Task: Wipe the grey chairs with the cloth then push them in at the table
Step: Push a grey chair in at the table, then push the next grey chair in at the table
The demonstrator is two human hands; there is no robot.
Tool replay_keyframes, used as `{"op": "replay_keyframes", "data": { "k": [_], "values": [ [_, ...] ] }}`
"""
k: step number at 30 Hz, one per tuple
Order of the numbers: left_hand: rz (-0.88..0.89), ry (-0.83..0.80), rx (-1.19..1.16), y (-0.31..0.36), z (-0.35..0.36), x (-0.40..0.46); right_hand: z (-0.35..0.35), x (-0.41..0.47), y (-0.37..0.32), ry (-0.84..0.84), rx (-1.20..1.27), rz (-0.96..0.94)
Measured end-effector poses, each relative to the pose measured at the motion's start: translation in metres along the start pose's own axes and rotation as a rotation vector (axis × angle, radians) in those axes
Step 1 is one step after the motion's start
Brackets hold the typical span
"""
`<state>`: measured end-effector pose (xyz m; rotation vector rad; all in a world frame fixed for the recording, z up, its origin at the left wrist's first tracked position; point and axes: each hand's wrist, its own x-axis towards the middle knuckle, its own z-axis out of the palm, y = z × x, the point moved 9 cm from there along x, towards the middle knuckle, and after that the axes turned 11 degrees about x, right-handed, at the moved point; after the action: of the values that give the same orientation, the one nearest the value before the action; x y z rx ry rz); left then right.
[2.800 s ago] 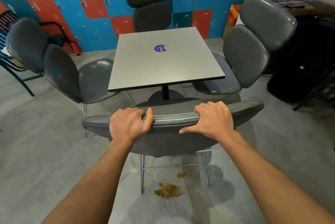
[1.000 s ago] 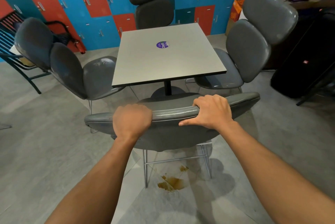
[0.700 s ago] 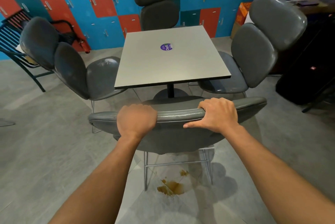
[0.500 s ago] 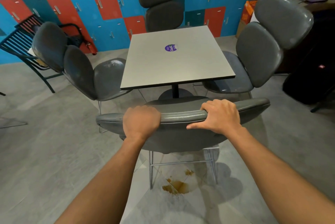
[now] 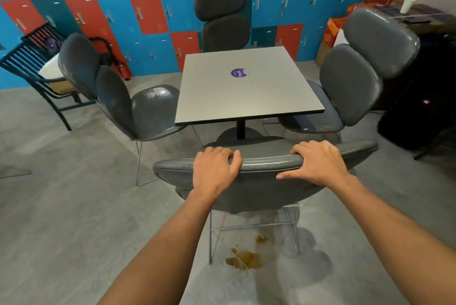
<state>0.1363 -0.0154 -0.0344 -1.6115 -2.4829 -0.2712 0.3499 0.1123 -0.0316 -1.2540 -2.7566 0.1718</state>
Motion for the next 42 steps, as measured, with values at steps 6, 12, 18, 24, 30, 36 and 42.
{"op": "replay_keyframes", "data": {
  "k": [6, 12, 18, 24, 30, 36, 42],
  "values": [
    [0.069, 0.058, -0.125, -0.056, -0.006, -0.013, 0.002, -0.008, -0.044, -0.034, 0.209, 0.098],
    [0.032, 0.054, -0.192, -0.168, -0.012, -0.034, 0.001, 0.009, -0.185, 0.114, 0.358, 0.066],
    [-0.053, 0.065, -0.204, -0.283, -0.02, -0.051, 0.022, 0.046, -0.321, 0.179, 0.52, -0.031],
    [-0.196, 0.052, -0.163, -0.383, -0.023, -0.059, 0.058, 0.095, -0.423, 0.095, 0.594, -0.125],
    [-0.335, 0.026, -0.123, -0.471, -0.017, -0.064, 0.106, 0.146, -0.505, -0.019, 0.67, -0.188],
    [-0.386, -0.012, -0.132, -0.536, -0.006, -0.028, 0.138, 0.209, -0.555, -0.086, 0.756, -0.199],
    [-0.323, -0.057, -0.168, -0.586, 0.009, 0.044, 0.147, 0.289, -0.573, -0.1, 0.852, -0.125]
  ]
}}
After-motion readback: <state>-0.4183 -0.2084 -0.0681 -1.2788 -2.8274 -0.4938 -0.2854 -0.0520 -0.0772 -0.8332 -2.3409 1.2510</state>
